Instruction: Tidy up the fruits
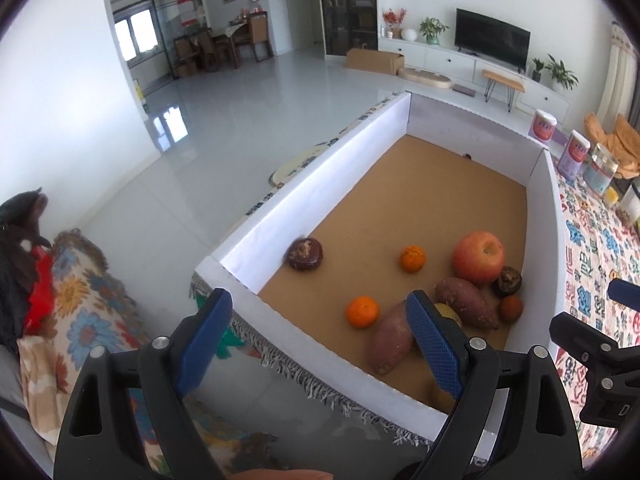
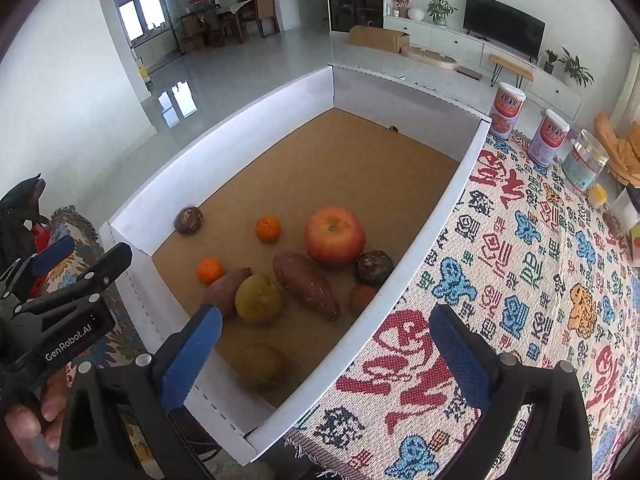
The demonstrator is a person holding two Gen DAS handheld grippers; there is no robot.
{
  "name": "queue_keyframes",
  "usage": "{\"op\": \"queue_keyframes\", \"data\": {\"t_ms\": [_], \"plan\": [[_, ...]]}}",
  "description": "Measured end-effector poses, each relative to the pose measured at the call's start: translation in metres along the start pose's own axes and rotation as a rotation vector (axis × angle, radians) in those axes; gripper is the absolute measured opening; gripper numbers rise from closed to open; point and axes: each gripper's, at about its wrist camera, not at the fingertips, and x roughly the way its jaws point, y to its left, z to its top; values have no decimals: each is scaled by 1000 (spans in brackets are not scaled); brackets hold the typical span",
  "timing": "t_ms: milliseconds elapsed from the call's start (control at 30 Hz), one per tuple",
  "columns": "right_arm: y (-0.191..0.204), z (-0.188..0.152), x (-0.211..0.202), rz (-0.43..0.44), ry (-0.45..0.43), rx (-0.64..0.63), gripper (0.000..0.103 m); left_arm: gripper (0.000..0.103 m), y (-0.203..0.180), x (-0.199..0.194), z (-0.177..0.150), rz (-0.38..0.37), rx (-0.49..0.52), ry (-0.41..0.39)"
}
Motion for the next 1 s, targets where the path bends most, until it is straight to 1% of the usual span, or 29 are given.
{"op": "queue_keyframes", "data": {"t_ms": [167,267,433,600,667,733,833,900,1000], "plan": [[4,1,2,-10,11,1,103,90,0,6,0,-18,-1,27],[7,2,5,-35,23,-3,103,90,0,9,-1,-21,5,36],[8,2,4,-30,34,10,103,90,1,10,1,-26,5,50],[14,4,-2,-34,22,8,103,91,6,8,7,-35,3,49],[16,5,-4,-32,17,9,103,96,8,7,11,-44,10,54],[18,6,-6,-32,8,10,103,96,10,6,14,-47,14,52],[20,8,-10,-35,-3,9,103,96,13,5,18,-30,20,37],[21,9,-12,-51,-13,2,103,96,14,5,20,-29,27,34],[22,10,-15,-65,-22,-3,103,96,13,6,20,-43,30,37]]}}
